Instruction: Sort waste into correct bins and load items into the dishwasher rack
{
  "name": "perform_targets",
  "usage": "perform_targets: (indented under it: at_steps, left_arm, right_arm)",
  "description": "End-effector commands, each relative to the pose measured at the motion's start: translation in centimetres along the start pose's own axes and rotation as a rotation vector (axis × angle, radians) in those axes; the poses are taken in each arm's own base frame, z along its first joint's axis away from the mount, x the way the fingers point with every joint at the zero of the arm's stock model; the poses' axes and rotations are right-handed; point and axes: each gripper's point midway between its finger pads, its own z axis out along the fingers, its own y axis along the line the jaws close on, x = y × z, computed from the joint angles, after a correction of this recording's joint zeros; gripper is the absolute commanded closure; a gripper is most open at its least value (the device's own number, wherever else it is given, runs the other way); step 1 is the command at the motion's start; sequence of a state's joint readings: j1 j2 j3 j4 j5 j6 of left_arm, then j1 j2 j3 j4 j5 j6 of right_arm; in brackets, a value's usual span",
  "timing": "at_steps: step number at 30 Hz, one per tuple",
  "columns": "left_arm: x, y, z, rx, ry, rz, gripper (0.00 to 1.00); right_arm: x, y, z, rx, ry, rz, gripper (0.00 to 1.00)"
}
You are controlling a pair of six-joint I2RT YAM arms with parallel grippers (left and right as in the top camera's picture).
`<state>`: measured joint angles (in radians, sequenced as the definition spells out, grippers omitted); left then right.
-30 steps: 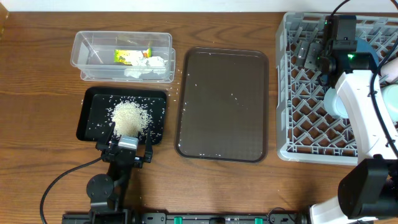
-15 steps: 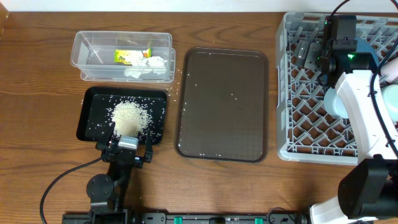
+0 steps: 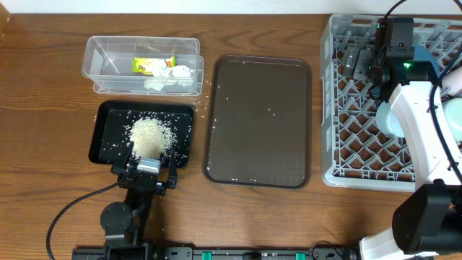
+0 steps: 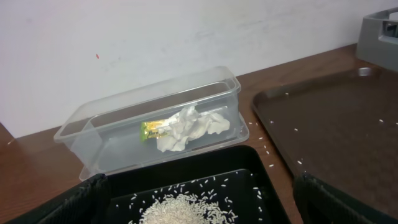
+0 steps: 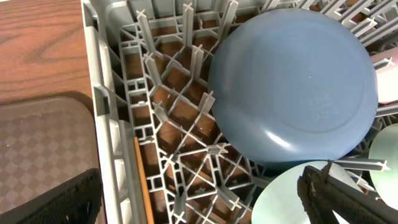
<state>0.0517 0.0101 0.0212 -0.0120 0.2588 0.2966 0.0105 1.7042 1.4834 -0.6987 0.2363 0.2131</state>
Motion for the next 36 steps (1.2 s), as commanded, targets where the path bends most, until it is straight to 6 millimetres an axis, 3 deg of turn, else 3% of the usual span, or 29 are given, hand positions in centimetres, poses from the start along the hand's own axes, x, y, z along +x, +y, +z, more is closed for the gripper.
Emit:
perform_targets:
  at_steps: [1,11,20,25,30,36]
  left_arm:
    - [1.6,-0.2,0.1,0.004,0.046,0.007,0.05]
    - [1.6,-0.2,0.1,0.003,0.046,0.007,0.05]
    - [1.6,-0.2,0.1,0.003,0.046,0.007,0.05]
    - [1.6,-0.2,0.1,0.004,0.046,0.007,0.05]
    - [1.6,-0.2,0.1,0.003,0.046,0.007,0.05]
    - [1.6,-0.2,0.1,0.003,0.046,0.007,0.05]
  right_arm:
    - [-0.1,0.3,-0.3,-0.005,-0.007,0.009,0.01]
    - [-0.5,0.0,-0.9,-0.007,-0.022,0.020,0.01]
    - [-1.6,-0.8,-4.9,-0.021,-0.085,0.035,0.01]
    - [-1.4,-1.0,-5.6,-0.030,-0.122,0.044,0.01]
    - [0.3,0.1,-4.3,-0.119,-0.230,0.066,0.01]
    - [5.0,1.3,-2.8,-0.251,-0.341,0.073,0.01]
